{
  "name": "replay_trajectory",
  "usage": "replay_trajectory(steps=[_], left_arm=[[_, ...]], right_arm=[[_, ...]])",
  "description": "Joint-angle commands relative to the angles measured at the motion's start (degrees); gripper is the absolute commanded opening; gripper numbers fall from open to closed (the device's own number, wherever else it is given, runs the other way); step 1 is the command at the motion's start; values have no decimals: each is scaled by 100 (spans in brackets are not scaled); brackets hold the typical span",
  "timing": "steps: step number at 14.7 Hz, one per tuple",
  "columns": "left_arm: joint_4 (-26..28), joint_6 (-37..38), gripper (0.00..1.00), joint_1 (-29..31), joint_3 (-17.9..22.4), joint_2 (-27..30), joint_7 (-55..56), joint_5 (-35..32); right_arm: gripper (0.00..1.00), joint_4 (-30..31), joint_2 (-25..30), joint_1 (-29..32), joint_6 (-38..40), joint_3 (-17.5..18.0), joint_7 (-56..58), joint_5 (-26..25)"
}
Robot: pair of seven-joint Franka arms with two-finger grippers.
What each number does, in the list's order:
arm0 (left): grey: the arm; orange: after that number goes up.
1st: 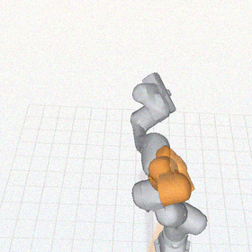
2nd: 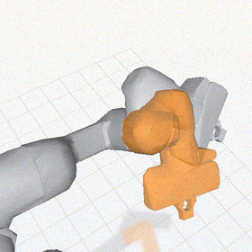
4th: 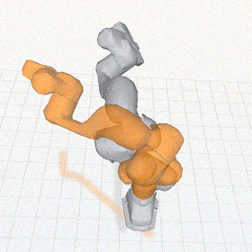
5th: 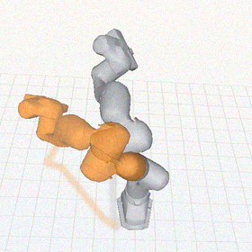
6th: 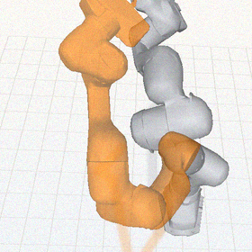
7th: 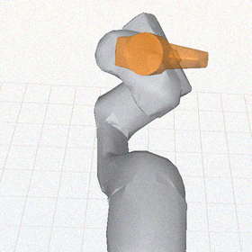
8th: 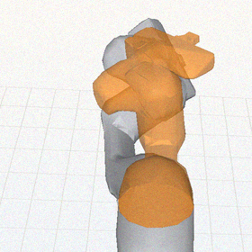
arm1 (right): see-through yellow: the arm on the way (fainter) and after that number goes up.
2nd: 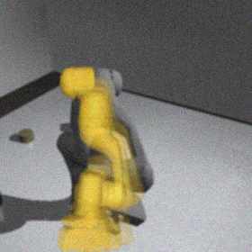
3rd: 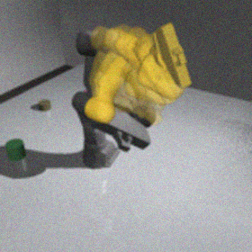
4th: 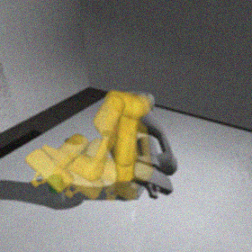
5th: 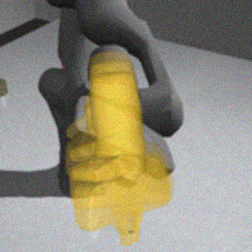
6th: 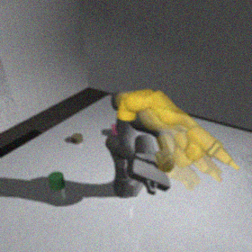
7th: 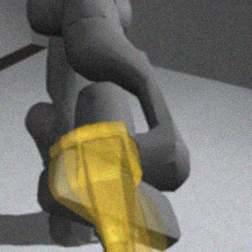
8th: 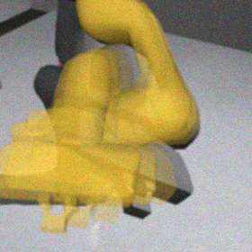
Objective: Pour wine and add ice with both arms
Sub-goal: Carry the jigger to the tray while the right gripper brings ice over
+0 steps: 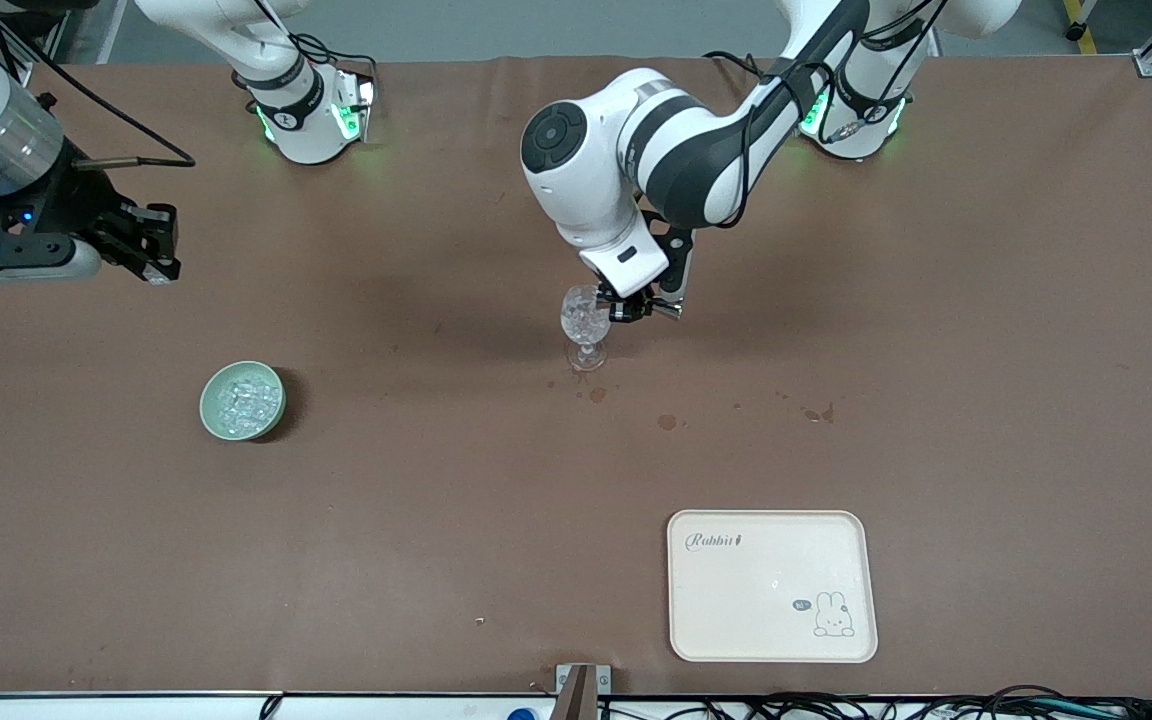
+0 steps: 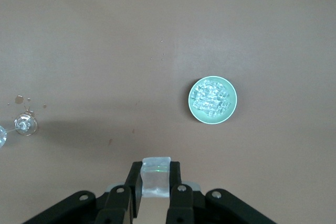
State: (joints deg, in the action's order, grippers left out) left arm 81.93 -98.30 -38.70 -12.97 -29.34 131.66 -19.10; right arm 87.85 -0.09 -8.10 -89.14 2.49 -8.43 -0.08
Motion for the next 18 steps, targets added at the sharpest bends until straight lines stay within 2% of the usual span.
replay_trajectory(steps=[1,4,6,10,13,18], left_arm=[[-291,135,0,160,22,-46,-9,133],[-379,-232,1,827,13,-28,-359,1019],[-379,-601,1,1310,5,-46,-675,1372],[-379,-1506,1,2181,22,-238,-1651,2506],[-405,-2227,1,2612,-13,-589,-2151,2971],[-967,-3019,1,3306,-22,-1442,-3277,4604]], right_arm=[[2,57,53,-34,-51,-21,-80,-1],[1,57,35,-104,-69,-21,-80,87],[1,57,-26,-279,-121,-21,-158,105],[1,57,-298,-982,-437,-30,-1150,105],[0,-22,-745,-1570,-771,-21,-1871,113],[0,-302,-1458,-2475,-1202,-21,-3109,96]])
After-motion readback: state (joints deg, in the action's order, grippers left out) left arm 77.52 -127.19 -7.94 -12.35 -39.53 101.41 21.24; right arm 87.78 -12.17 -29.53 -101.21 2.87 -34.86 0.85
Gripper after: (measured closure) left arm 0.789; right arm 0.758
